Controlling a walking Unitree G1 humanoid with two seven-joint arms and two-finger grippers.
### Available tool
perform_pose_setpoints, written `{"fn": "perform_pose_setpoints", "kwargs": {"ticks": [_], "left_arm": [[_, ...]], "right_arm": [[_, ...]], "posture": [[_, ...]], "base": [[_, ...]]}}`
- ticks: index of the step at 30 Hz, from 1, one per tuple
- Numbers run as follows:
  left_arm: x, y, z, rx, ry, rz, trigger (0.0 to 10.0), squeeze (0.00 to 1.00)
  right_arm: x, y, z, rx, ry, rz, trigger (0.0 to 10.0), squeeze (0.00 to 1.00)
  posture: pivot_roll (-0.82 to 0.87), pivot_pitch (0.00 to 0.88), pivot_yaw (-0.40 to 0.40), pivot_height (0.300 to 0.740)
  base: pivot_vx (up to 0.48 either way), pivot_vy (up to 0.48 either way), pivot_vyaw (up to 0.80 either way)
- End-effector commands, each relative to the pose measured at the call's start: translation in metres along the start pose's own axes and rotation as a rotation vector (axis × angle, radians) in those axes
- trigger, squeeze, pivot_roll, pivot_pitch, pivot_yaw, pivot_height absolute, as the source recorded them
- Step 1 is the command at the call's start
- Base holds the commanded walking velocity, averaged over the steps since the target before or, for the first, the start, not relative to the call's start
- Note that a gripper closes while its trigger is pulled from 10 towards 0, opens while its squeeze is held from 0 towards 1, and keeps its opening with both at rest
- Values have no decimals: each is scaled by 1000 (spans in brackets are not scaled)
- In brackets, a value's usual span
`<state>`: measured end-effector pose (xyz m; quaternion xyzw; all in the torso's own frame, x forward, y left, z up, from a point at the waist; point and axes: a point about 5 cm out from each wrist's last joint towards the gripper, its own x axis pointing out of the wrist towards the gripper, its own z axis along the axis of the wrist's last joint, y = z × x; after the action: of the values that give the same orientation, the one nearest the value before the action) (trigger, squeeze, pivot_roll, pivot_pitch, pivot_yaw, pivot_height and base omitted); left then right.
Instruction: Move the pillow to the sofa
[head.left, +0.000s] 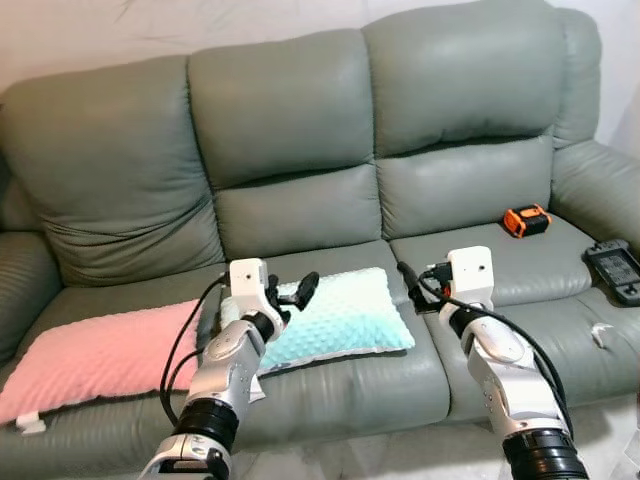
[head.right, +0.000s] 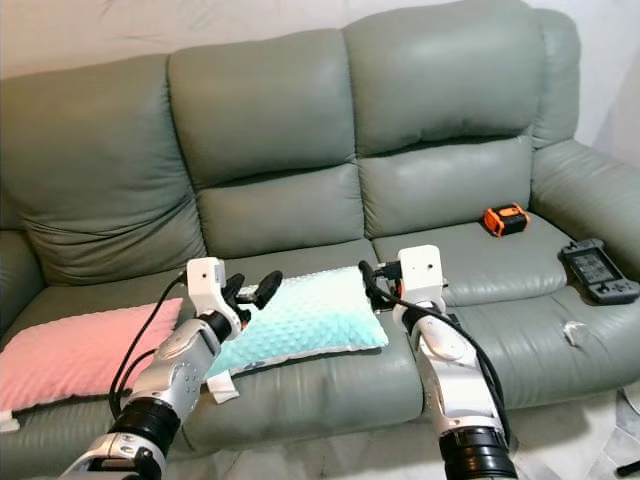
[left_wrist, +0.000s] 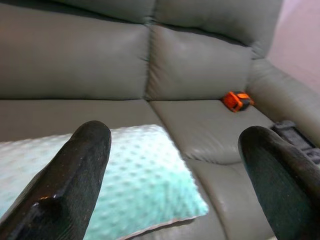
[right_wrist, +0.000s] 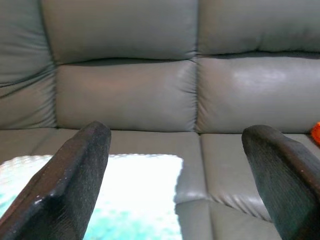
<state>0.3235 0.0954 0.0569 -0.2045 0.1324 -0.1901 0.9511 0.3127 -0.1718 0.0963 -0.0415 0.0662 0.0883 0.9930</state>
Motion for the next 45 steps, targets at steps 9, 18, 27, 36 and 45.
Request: {"fn": "perform_pose_setpoints", "kwargs": {"ticks": [9,18,27,36,45], "left_arm": [[1,1,3,21,4,-8,10000,0],[1,2,1,11,20,1,10000,0],[-1,3,-1,4,30,-7,10000,0],[-7,10,-10,37,71,3,10000,0],[-22,31,-28,128,199,47,10000,0]], "right_arm": [[4,6,3,-7,7,21,10000,0],[5,5,2,-10,11,18,10000,0],[5,7,1,-12,15,23,10000,0],[7,3,-5,-17,36,3,10000,0],[6,-17,-17,-23,117,-45,10000,0]], "posture": [[-308,0,115,740],[-303,0,117,740],[-294,0,113,740],[-277,18,116,740],[-256,178,141,740]], "base": [[331,0,0],[165,0,0],[0,0,0],[0,0,0],[0,0,0]]}}
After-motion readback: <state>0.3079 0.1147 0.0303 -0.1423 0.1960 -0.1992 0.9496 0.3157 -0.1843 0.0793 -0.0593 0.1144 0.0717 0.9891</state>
